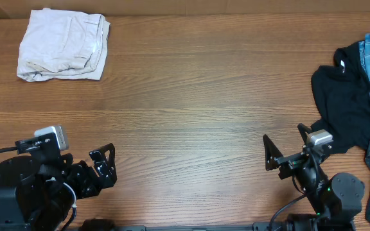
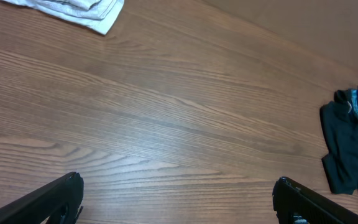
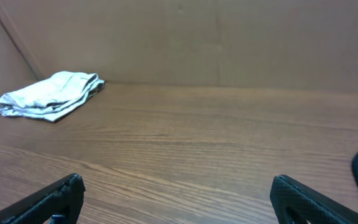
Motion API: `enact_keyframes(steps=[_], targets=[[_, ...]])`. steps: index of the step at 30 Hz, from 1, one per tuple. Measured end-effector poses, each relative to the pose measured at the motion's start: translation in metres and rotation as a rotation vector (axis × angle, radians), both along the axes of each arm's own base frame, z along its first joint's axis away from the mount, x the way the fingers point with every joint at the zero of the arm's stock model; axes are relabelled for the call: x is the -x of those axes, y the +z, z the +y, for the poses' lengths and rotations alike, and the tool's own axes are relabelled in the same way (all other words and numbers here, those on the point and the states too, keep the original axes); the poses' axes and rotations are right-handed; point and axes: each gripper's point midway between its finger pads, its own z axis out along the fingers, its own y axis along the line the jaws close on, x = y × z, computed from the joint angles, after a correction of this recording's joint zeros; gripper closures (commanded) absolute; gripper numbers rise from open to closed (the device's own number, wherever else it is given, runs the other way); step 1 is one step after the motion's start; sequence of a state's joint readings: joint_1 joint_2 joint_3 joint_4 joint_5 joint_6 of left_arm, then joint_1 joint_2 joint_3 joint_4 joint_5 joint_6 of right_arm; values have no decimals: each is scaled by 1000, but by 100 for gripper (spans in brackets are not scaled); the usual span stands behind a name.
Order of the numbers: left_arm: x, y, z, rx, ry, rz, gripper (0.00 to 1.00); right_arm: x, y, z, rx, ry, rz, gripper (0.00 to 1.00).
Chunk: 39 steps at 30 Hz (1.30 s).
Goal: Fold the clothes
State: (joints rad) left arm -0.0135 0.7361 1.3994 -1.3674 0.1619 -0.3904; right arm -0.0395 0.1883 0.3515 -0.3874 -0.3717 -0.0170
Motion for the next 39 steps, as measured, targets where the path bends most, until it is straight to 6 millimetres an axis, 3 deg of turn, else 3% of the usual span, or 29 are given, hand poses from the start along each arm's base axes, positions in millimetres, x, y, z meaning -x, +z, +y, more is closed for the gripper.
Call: enact_keyframes(steps=[7, 12, 19, 29, 39], targets=[[0, 0, 0, 0, 0, 0, 0, 1, -9, 3, 4, 17, -40, 0], [0, 0, 0, 0, 0, 0, 0, -4, 14, 2, 3, 17, -174, 0], [0, 0, 0, 0, 0, 0, 0, 2, 18, 3, -28, 17, -220, 0], [0, 0, 0, 0, 0, 0, 0, -2, -6, 4, -35, 21, -209, 0], [0, 0, 0, 0, 0, 0, 0, -7, 4, -9, -33, -60, -269, 0]])
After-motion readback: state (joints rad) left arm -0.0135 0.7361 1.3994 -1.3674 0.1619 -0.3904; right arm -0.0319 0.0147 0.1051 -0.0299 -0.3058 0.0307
